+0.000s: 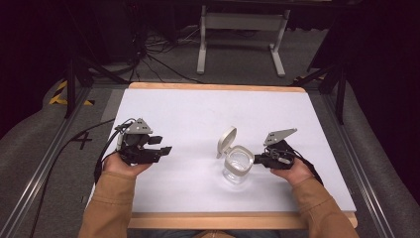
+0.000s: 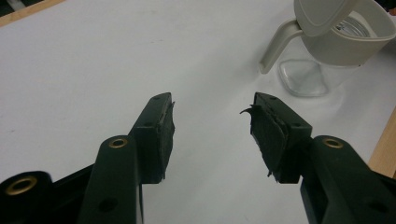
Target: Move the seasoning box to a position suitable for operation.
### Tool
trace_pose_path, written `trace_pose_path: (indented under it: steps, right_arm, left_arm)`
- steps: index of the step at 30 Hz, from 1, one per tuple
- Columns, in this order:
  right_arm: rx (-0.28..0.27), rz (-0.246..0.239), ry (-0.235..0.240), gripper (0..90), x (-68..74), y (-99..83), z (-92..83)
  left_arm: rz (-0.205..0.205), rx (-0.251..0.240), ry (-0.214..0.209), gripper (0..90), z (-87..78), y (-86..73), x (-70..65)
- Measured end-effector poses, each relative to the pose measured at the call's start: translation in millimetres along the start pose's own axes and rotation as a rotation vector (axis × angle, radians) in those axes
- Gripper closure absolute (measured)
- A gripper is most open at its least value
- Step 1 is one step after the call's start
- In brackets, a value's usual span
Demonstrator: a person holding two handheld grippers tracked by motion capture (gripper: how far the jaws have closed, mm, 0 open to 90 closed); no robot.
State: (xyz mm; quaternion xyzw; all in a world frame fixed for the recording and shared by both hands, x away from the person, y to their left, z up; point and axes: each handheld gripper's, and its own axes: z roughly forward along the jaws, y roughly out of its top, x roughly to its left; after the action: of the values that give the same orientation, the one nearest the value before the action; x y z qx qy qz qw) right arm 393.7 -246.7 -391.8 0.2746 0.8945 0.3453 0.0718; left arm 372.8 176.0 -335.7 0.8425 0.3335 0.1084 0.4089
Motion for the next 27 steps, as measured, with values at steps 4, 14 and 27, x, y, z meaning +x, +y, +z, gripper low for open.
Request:
trace_pose_path:
  steps: [4,14,27]
  right_arm:
    - [0.009,-0.017,0.005,89.4,3.8,-2.0,-1.3]
    - [0.033,-0.046,0.03,89.4,16.4,-8.6,0.8]
    - [0.068,-0.104,0.055,89.1,37.3,-11.7,5.2]
  left_arm:
    - [0.007,0.007,-0.008,49.0,4.1,3.7,0.0]
    - [0.02,0.004,-0.032,49.1,12.1,12.4,-1.3]
    - [0.04,0.017,-0.061,49.2,23.4,21.0,-2.9]
